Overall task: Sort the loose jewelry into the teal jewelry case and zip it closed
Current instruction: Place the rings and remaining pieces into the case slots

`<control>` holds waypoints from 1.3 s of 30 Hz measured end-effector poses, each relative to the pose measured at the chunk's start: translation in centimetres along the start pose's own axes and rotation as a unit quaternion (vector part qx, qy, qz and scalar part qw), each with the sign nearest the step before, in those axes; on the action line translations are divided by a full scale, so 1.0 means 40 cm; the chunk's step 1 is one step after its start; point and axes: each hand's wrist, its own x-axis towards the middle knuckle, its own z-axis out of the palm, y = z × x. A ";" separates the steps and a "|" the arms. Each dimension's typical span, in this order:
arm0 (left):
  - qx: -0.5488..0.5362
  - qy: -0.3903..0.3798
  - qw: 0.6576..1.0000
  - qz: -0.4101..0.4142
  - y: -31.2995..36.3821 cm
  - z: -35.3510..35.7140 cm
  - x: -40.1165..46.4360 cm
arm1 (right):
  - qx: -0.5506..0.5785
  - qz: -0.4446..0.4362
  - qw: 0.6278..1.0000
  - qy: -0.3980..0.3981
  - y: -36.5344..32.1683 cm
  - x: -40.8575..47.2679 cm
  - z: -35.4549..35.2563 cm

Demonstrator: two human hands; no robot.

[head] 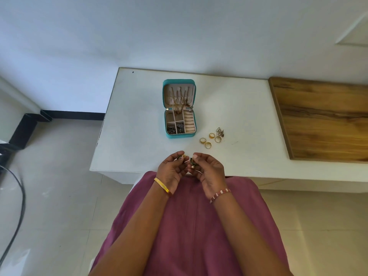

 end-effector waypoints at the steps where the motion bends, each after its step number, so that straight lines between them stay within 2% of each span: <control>1: 0.003 -0.002 1.000 -0.001 -0.001 -0.001 -0.003 | -0.007 -0.005 1.000 0.005 0.001 -0.003 -0.001; 9: 0.016 -0.009 0.999 0.049 -0.013 -0.007 -0.031 | -0.092 -0.030 0.995 -0.017 0.006 -0.008 -0.014; 16: -0.024 -0.002 0.999 0.041 -0.013 -0.014 -0.039 | -0.068 -0.021 0.997 -0.015 -0.005 -0.019 -0.014; 23: -0.042 0.008 0.998 0.046 -0.016 -0.012 -0.042 | -0.101 -0.050 0.993 -0.018 0.000 -0.018 -0.025; 30: 0.061 0.033 0.994 0.090 -0.025 -0.013 -0.033 | -0.186 -0.078 0.979 -0.008 0.010 -0.013 -0.014; 39: 0.175 0.074 0.965 0.181 0.031 -0.004 -0.006 | -0.243 -0.124 0.962 -0.036 -0.019 0.041 0.047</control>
